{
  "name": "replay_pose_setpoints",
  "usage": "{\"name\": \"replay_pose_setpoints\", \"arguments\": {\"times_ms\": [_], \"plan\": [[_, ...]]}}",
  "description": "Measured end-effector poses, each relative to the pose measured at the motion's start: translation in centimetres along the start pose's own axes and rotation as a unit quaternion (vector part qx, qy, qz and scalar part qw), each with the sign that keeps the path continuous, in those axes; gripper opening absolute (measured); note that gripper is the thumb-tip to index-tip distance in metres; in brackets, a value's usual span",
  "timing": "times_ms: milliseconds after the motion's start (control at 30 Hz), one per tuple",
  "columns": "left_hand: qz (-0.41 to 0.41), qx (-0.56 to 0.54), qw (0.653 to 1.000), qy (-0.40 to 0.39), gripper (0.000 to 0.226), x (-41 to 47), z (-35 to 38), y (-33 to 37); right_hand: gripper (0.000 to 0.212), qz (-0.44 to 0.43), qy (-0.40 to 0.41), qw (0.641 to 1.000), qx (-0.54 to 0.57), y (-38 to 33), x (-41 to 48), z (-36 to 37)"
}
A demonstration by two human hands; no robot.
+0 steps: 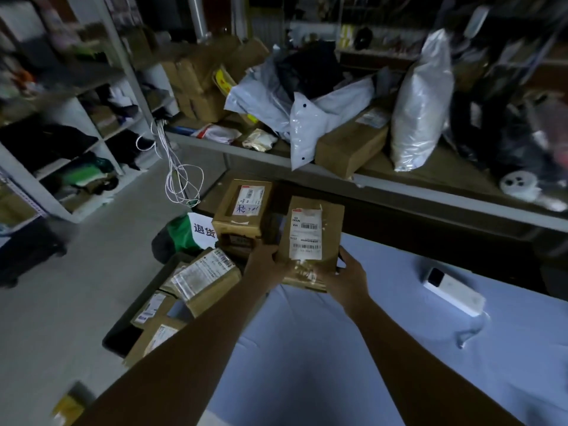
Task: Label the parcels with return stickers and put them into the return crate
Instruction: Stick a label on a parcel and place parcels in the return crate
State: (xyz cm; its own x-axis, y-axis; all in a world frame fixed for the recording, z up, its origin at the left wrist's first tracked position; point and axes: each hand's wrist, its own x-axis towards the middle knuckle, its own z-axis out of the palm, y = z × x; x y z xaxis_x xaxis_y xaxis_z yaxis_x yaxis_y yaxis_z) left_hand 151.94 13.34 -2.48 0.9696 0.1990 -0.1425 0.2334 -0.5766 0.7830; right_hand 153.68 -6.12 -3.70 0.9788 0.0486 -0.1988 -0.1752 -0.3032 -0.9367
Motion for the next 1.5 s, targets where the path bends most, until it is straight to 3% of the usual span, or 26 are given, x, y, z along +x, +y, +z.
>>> {"name": "replay_pose_setpoints", "arguments": {"times_ms": [100,267,433,633,767,867,1033,1300,1400,1500], "plan": [[0.046,-0.054,0.997,0.005,0.039,-3.6,1.0,0.0,0.056,-0.023,0.013,1.0,0.0,0.9,-4.7,-2.5],[0.076,-0.117,0.989,-0.057,0.041,-11.0,4.6,1.3,0.052,-0.017,0.045,0.999,-0.002,3.2,-14.1,-7.0],[0.094,-0.103,0.985,-0.102,0.048,-18.0,8.3,3.4,0.057,0.011,0.073,0.997,-0.02,6.6,-20.8,-11.9],[0.123,-0.026,0.987,-0.103,0.027,-24.3,13.2,5.8,0.061,0.009,0.08,0.997,0.006,10.9,-26.3,-17.6],[0.127,-0.002,0.986,-0.111,0.029,-26.9,16.1,7.8,0.06,-0.003,0.072,0.997,0.04,12.9,-28.5,-21.2],[0.109,-0.017,0.987,-0.12,0.035,-29.8,19.8,10.0,0.054,-0.002,0.063,0.996,0.06,15.0,-30.5,-25.3],[0.073,-0.009,0.99,-0.124,0.018,-34.3,26.1,12.2,0.042,0.026,0.079,0.995,0.054,19.9,-33.0,-30.7],[0.022,0.053,0.994,-0.097,0.05,-36.6,31.3,12.1,0.041,0.063,0.037,0.997,0.023,25.3,-31.9,-34.2],[-0.029,0.042,0.993,-0.102,0.05,-34.7,32.2,11.4,0.045,0.079,0.019,0.996,0.021,25.1,-30.6,-34.3],[-0.057,0.054,0.991,-0.113,0.065,-31.6,34.1,8.8,0.05,0.079,0.02,0.996,-0.018,25.2,-29.2,-34.3]]}}
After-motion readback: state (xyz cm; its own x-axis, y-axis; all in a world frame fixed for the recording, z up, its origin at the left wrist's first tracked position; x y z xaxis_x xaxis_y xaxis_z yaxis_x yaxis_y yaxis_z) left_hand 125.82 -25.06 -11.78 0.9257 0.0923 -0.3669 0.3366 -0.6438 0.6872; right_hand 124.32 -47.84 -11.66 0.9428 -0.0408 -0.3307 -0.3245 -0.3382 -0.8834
